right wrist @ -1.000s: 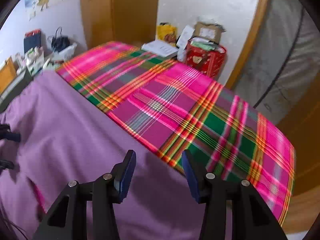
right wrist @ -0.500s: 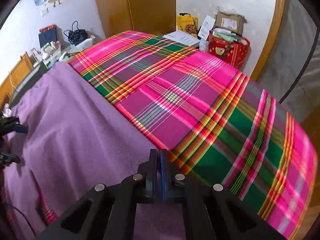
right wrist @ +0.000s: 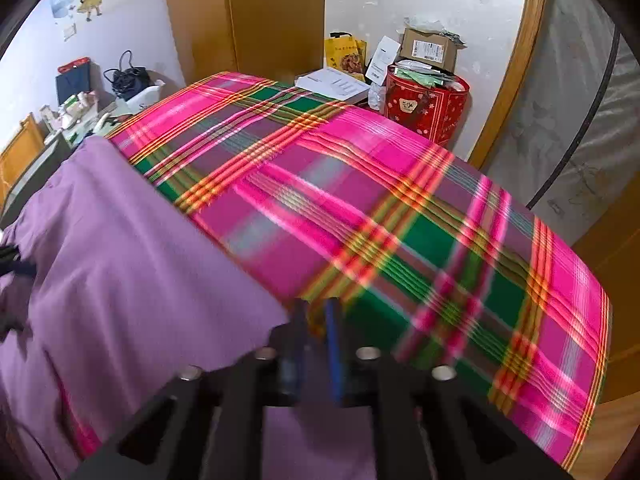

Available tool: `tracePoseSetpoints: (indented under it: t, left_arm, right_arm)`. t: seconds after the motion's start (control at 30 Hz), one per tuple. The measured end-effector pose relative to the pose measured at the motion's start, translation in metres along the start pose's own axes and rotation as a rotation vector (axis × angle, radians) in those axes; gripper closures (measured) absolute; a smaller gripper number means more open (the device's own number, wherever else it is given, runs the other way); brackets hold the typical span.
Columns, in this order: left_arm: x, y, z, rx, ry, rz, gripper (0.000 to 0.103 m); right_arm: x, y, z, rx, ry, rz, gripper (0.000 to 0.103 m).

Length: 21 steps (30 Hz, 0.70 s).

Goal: Fold clothes

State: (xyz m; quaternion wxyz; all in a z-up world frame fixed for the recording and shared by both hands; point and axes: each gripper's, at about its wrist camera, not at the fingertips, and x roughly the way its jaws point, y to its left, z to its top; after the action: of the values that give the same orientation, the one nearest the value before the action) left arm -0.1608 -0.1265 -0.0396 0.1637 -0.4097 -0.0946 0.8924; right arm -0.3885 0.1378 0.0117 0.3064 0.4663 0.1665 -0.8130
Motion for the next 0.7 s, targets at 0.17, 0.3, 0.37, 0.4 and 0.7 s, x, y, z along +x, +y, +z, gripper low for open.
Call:
tracePoseSetpoints:
  t: [0.17,0.3,0.37,0.4,0.7]
  left_arm:
    - [0.000,0.001,0.000,-0.001,0.000,-0.002,0.029]
    - [-0.001,0.004,0.000,-0.012,-0.003,-0.014,0.029]
    - [-0.001,0.006,0.000,-0.024,-0.006,-0.027,0.028]
    - [-0.002,0.006,0.000,-0.029,-0.007,-0.033,0.028]
    - [0.000,0.004,0.001,-0.039,-0.010,-0.036,0.028]
  right_arm:
    - [-0.014,-0.030,-0.031,0.010,0.066,-0.007,0.062]
    - [-0.020,-0.043,-0.040,0.037,0.038,-0.061,0.059]
    - [-0.019,-0.048,-0.041,0.069,0.018,-0.051,0.059]
    - [-0.017,-0.049,-0.042,0.076,0.011,-0.043,0.058]
    - [-0.017,-0.031,-0.039,-0.013,-0.001,-0.111,0.100]
